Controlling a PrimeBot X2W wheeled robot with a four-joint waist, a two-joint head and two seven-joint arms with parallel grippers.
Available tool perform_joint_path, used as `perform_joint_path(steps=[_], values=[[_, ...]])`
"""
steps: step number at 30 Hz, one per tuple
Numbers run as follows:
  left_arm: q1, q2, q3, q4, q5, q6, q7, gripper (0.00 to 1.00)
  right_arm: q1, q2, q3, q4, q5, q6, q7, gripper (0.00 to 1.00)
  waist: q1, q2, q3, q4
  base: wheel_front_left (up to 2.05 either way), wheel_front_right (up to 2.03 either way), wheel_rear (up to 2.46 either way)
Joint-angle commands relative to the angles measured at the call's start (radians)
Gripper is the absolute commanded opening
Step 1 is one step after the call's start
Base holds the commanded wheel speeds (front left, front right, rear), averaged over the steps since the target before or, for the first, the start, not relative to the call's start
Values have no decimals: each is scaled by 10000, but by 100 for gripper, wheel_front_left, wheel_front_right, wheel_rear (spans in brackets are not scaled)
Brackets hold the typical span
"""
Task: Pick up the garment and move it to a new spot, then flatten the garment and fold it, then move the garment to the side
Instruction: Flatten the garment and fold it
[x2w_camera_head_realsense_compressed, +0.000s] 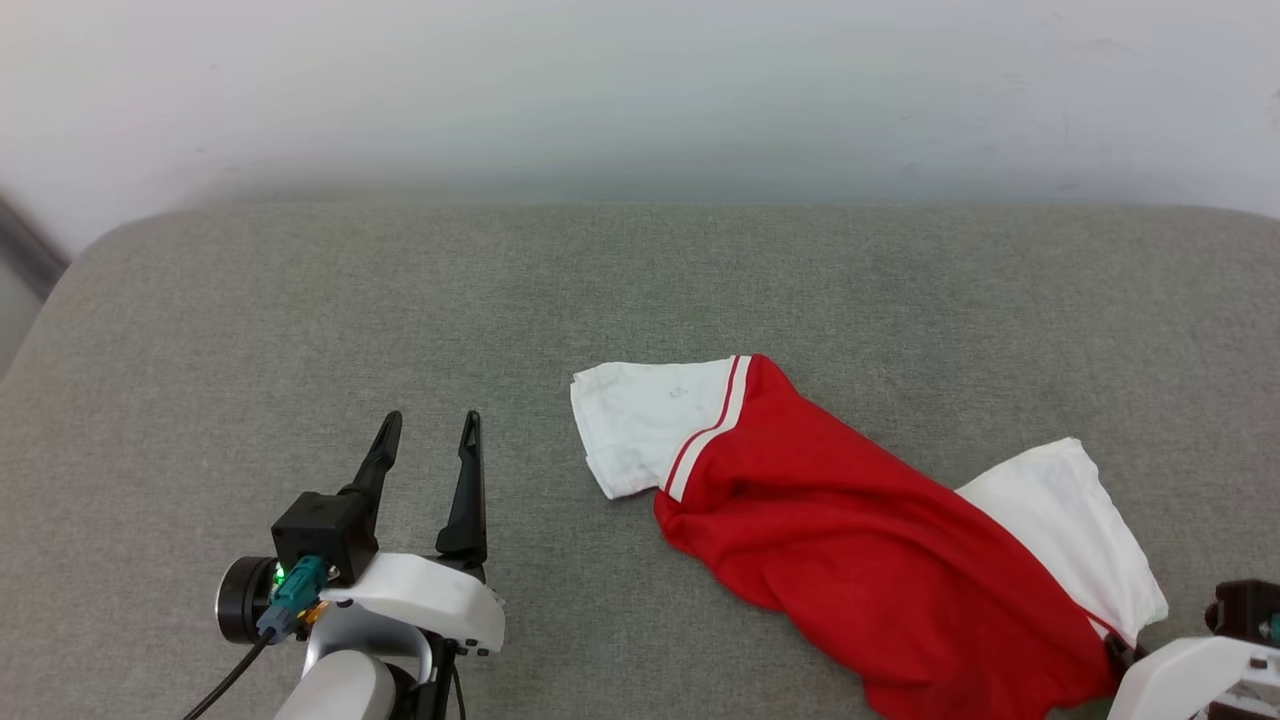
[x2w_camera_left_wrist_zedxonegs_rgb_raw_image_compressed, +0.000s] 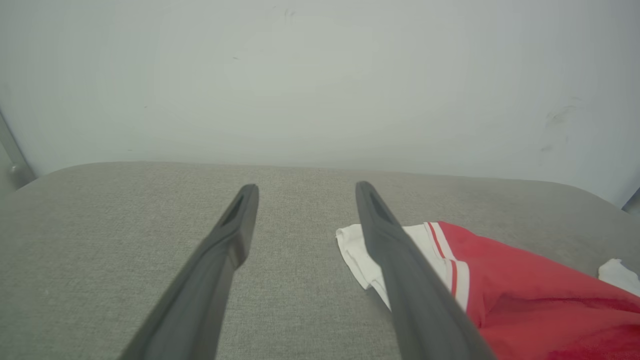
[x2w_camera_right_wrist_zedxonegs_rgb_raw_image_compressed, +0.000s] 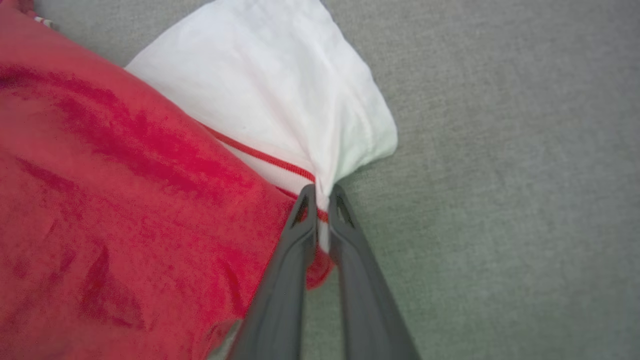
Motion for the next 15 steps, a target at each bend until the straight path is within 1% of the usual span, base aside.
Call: perform_joint_path(steps=[1,3,6,11,15], values=[[65,25,-16,13,-23,-33,33,100,8,51,-86,423,42,-4,-298,100,-1,0,10,-23,0,0,0],[84,40,-27,23,-42,-22,37,100,-115,97,-82,914,126,-3,-747,100,-1,0,8,-52,0,0,0],[150,95,-24,32,-56,14,58,100,-414,115,-133,1121,-30,-3,-1733,100,-1,0,-36,-83,0,0,0],[320,164,-49,-4,-75,93,120,100,-681,113,-301,793,-633,-3,-3354,100,-1,0,-306,-79,0,0,0],[550,225,-67,34,-132,159,193,100,-652,118,56,314,-1066,-3,-4190,100,-1,0,-657,-66,0,0,0]])
